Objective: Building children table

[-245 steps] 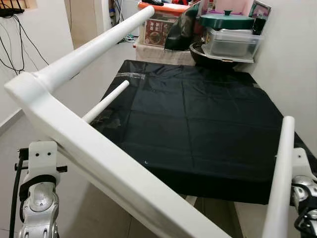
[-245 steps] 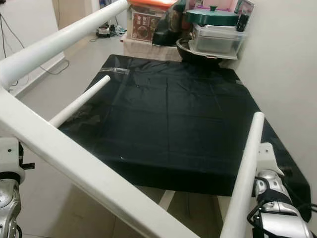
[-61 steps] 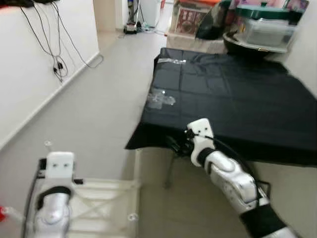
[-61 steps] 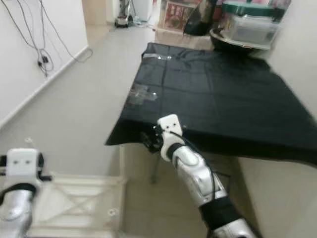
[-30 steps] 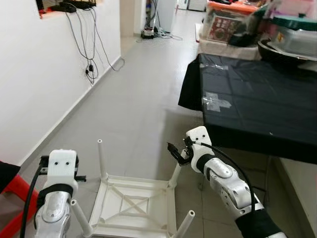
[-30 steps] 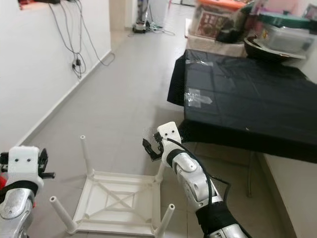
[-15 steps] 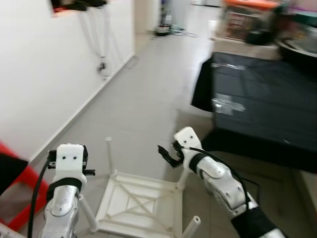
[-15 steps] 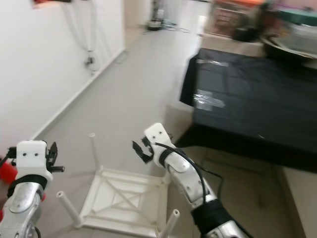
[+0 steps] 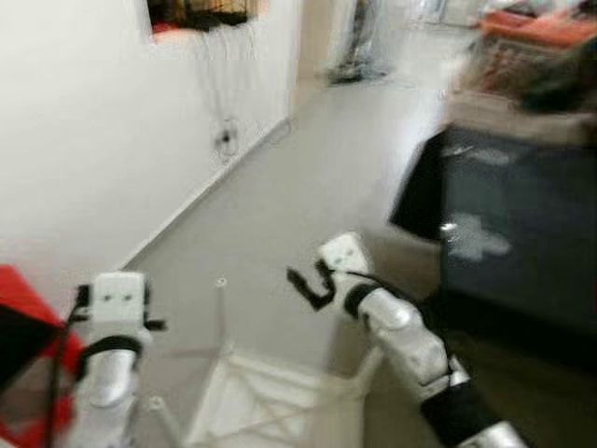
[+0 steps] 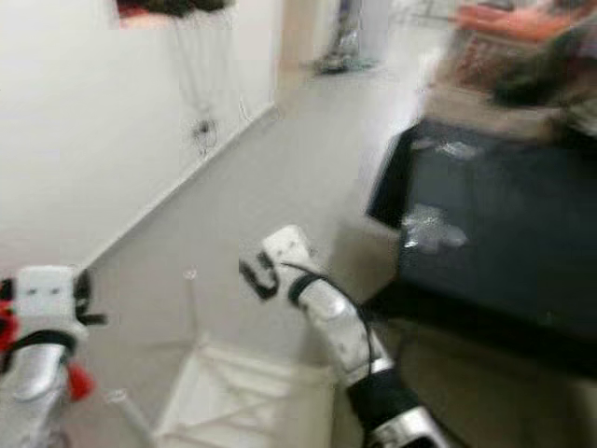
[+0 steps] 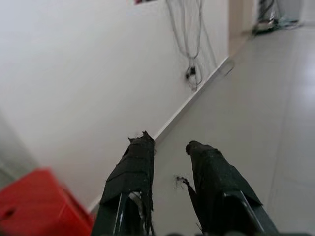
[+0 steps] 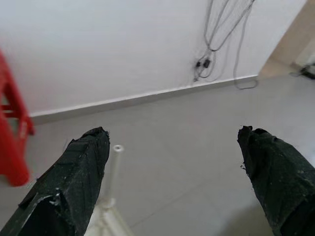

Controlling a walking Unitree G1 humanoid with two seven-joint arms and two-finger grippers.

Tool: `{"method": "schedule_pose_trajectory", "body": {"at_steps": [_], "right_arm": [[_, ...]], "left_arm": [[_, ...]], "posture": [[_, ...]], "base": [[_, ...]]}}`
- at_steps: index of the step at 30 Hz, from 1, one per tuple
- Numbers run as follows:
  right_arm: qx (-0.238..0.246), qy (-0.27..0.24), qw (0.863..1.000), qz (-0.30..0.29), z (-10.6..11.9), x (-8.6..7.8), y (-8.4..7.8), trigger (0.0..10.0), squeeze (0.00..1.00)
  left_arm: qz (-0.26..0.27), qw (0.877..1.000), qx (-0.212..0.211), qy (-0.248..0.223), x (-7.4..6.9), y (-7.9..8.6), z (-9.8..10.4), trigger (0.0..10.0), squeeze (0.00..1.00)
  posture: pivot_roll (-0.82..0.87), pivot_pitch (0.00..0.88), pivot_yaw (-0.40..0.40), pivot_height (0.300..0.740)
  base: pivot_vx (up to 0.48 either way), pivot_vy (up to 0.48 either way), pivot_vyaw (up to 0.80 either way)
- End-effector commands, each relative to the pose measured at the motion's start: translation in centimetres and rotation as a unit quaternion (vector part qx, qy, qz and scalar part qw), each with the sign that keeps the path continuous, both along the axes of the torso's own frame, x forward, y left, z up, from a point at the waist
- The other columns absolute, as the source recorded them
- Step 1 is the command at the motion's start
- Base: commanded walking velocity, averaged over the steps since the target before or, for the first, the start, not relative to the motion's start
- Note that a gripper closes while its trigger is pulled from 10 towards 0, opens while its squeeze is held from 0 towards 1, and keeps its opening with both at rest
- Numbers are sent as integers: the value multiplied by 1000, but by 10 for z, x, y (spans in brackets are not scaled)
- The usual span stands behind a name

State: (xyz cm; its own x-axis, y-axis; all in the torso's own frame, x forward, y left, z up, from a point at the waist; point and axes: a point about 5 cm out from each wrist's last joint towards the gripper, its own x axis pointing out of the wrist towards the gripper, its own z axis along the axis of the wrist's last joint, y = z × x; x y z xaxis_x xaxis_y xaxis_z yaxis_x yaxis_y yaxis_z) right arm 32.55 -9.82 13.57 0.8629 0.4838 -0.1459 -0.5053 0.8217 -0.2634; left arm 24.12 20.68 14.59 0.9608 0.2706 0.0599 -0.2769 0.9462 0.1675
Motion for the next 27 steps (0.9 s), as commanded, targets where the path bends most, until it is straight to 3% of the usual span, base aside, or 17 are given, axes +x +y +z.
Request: {"method": "schedule_pose_trajectory", "body": {"at_steps": [1, 7, 27], "right_arm": [[-15, -7, 1000, -7, -3, 1, -5, 10000, 0], [-14, -7, 1000, -5, -3, 1, -3, 10000, 0], [-15, -6, 1000, -17, -4, 8, -5, 10000, 0]], "left_arm": [[-13, 1000, -7, 3, 1, -6, -1, 10000, 0], [-13, 1000, -6, 2, 2, -6, -1, 10000, 0], [-8, 1000, -3, 6, 1, -1, -3, 10000, 0]], "posture": [[48, 0, -77, 740], [49, 0, -79, 740], [58, 0, -84, 740]], "base": [[296, 0, 744], [295, 0, 791], [294, 0, 0]]}}
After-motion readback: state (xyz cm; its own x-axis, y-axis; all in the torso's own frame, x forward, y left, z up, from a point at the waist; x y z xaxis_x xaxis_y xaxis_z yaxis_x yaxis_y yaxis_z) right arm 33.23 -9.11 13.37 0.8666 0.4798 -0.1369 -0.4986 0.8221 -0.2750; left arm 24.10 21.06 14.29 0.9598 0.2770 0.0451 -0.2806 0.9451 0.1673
